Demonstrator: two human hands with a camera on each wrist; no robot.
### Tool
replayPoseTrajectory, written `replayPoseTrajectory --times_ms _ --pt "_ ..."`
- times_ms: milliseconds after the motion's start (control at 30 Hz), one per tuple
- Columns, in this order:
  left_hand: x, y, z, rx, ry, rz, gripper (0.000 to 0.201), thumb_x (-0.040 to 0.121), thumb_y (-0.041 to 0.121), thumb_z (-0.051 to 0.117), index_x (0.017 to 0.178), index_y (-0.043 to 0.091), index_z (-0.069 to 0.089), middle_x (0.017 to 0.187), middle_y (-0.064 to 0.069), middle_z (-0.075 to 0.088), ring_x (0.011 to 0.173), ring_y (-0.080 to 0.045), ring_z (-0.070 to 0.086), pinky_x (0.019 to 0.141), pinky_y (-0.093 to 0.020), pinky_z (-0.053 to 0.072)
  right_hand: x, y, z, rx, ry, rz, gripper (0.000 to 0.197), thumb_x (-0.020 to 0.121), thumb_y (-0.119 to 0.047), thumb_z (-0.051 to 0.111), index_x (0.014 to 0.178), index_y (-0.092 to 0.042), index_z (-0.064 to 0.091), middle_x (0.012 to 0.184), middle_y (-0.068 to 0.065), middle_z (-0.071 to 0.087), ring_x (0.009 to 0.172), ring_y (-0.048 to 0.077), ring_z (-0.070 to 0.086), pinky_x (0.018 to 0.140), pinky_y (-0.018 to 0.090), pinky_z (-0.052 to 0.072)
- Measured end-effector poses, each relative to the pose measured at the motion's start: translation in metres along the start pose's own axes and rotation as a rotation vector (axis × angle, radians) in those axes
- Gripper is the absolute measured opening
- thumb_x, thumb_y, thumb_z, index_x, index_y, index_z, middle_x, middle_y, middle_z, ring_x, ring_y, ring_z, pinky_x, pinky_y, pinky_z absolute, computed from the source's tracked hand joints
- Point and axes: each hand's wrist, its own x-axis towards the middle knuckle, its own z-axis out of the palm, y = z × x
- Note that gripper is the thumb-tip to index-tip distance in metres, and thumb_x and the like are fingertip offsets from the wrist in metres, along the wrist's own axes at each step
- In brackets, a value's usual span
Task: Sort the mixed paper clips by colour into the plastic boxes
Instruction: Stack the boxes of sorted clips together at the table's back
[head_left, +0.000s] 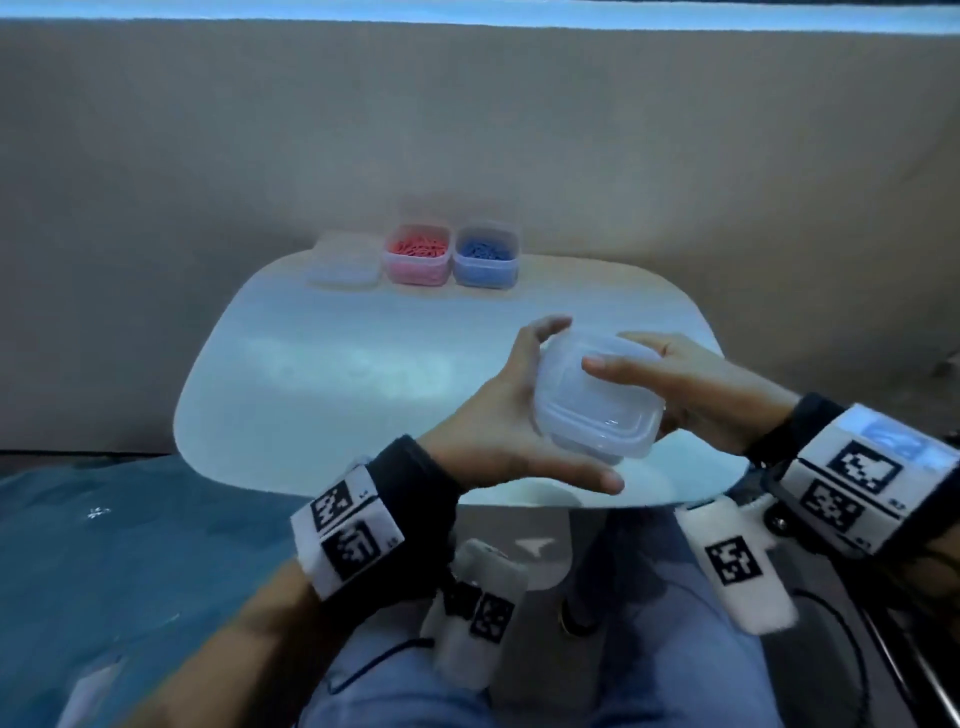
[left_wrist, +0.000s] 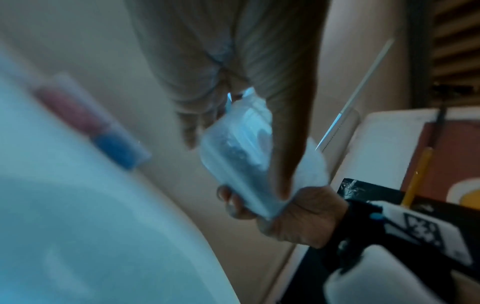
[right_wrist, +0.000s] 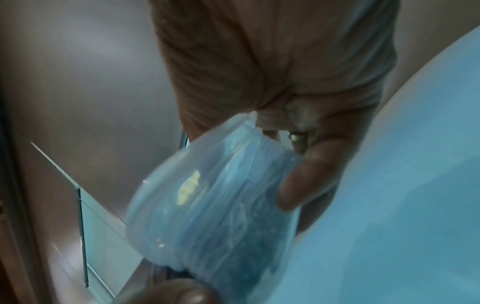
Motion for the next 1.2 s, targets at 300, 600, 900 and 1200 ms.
replayPoseTrajectory --times_ms 300,600,900,1200 --pt "0.006 -0.003 0.017 -0.171 0.338 -0.221 0.03 0.097 0.044 0.034 0.109 0.019 0.045 0.091 0.005 0.053 0.078 -0.013 0.057 0.052 -0.023 0.047 0.003 0.007 0.028 0.158 0.207 0.049 0.045 0.079 -0.048 0.061 0.106 -0.012 0.057 0.095 0.003 0.061 0.087 0.02 0.061 0.066 0.032 0.047" --pt "0.003 -0.002 0.008 -0.326 0.392 -0.169 0.011 0.1 0.032 0.035 0.108 0.029 0.041 0.096 0.003 0.054 0.077 -0.016 0.059 0.056 -0.029 0.054 0.004 0.004 0.048 0.186 0.182 0.108 0.053 0.089 -0.058 0.036 0.107 -0.013 0.058 0.077 0.005 0.066 0.051 0.016 0.06 0.044 0.019 0.039" --pt "0.01 -0.007 0.007 -0.399 0.465 -0.258 0.01 0.098 0.034 0.041 0.09 0.028 0.043 0.087 0.002 0.055 0.067 -0.017 0.059 0.043 -0.022 0.048 0.013 0.004 0.047 0.226 0.196 0.129 0.042 0.091 -0.051 0.04 0.101 -0.015 0.061 0.079 0.012 0.067 0.046 0.021 0.06 0.043 0.02 0.03" --pt "0.062 0.013 -0.049 -0.029 0.368 -0.415 0.041 0.097 0.047 0.034 0.125 0.018 0.038 0.113 -0.003 0.046 0.102 -0.02 0.048 0.08 -0.034 0.041 0.085 -0.022 -0.022 -0.047 0.377 0.23 0.04 0.084 -0.055 0.052 0.096 -0.017 0.06 0.072 0.003 0.046 0.053 0.015 0.034 0.048 0.022 0.025"
